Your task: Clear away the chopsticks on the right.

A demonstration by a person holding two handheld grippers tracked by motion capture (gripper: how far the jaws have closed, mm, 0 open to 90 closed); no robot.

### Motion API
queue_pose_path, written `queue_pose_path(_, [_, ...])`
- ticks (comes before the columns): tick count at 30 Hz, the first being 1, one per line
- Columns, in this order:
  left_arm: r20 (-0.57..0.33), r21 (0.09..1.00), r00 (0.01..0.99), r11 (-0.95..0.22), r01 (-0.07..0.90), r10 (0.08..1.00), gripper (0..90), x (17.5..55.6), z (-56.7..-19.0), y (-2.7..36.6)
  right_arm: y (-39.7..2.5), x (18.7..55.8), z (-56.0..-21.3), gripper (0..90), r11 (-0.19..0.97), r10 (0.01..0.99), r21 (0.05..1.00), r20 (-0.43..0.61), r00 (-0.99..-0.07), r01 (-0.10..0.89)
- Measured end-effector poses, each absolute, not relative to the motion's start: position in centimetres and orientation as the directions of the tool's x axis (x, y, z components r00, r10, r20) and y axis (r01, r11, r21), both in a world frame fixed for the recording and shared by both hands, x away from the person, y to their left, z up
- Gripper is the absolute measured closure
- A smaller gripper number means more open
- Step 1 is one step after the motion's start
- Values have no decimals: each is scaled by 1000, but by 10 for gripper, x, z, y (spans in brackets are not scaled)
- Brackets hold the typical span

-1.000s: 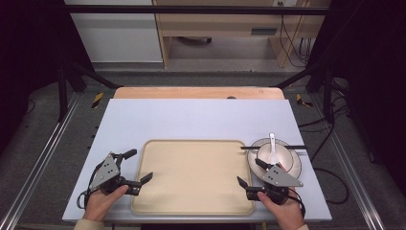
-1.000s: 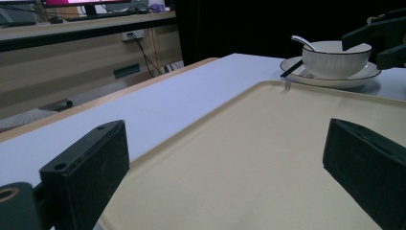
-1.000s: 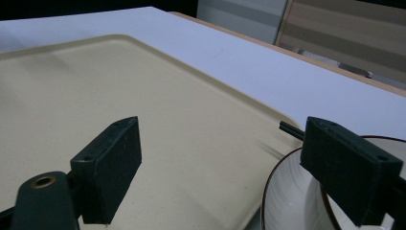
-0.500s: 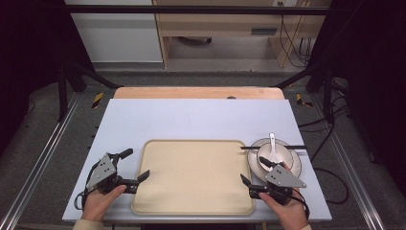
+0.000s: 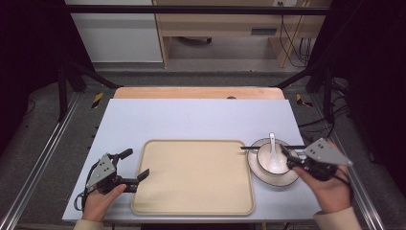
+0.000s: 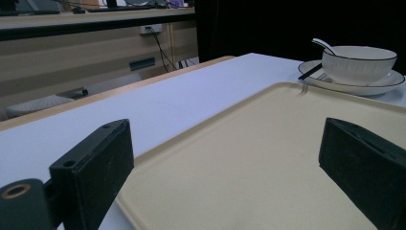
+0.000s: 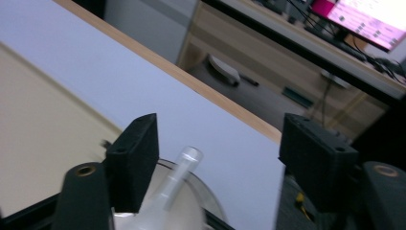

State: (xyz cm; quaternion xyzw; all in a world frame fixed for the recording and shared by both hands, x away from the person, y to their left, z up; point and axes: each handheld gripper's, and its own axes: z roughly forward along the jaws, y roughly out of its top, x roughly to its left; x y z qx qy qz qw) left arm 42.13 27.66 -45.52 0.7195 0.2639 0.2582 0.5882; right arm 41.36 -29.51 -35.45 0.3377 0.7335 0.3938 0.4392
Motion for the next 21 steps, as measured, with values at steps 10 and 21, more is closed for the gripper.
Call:
queue_pose_path(10, [70,977,736,-197,87,674,52,424,-459,273,-364,490,-394,784,399,903,785,-246,-353,474])
queue_pose_path(21, [74,973,741,-210,92,667,65,424,-461,271,-368,529,-432,900,378,907,689,-142,-397,618])
